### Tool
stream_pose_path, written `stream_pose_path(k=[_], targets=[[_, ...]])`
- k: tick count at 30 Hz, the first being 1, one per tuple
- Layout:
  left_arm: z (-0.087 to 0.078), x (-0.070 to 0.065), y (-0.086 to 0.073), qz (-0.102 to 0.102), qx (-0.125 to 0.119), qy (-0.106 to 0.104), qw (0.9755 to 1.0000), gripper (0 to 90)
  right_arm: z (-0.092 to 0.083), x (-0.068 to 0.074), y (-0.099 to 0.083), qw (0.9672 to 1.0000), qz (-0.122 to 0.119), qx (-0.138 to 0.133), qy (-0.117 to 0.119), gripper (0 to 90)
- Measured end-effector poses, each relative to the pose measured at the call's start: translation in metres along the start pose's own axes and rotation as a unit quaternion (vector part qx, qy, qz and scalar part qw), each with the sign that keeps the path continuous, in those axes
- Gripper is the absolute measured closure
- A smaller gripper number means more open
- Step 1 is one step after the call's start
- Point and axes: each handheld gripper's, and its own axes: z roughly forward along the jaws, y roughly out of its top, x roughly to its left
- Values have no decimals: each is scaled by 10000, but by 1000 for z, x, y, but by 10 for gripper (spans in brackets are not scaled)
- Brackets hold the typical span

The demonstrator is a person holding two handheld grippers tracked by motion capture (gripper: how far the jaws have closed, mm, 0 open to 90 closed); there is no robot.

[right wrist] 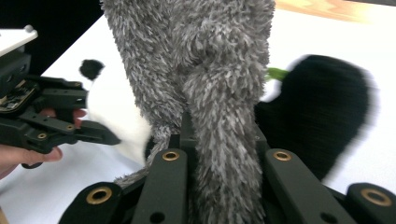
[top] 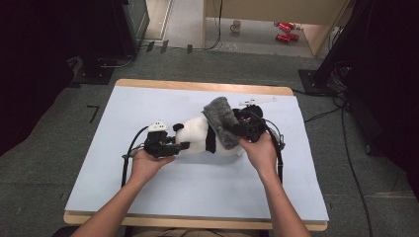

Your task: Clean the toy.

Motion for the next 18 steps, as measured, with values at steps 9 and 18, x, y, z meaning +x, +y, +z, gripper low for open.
stream_pose_path(k=[9, 18], targets=[[2, 6, 6, 20, 76, -120, 9999, 564, -16, -33, -10, 9984, 462, -245, -230, 774], [3, 11, 10, 44, 138, -218, 9997, 574, -18, -53, -24, 9967, 675, -191, -402, 778]])
